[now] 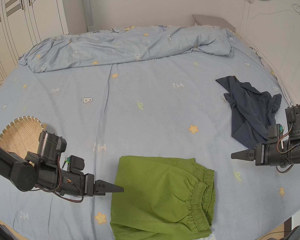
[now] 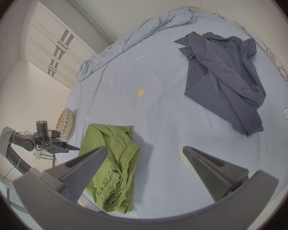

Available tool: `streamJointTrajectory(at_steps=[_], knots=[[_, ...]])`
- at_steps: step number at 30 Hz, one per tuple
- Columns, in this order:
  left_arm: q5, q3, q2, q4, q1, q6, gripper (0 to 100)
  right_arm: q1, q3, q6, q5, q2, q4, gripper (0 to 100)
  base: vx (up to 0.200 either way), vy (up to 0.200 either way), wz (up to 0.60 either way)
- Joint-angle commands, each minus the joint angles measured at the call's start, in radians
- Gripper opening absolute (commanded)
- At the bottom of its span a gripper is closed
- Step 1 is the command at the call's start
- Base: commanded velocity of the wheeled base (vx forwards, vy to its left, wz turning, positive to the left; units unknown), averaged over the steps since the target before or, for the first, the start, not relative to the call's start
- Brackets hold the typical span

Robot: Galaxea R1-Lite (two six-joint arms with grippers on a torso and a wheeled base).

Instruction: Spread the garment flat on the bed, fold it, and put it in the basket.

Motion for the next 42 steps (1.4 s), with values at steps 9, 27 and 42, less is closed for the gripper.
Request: streamJointTrajectory(at_steps=[9, 27, 42], knots=[[-0.002, -0.007, 0.199, -0.07, -0.119, -0.007, 100, 0.008, 0.009, 0.0, 0.0, -0.003, -0.002, 100, 0.0, 0.0, 0.0], [-0.003, -0.004, 0.263, -0.296, -0.215, -0.194, 0, 0.033, 0.016, 0.0, -0.003, 0.0, -0.003, 100, 0.0, 0.0, 0.0], [0.011, 0.068, -0.008, -0.282, -0.215, -0.187, 0, 0.054, 0.018, 0.0, -0.003, -0.001, -0.005, 100, 0.0, 0.0, 0.0]])
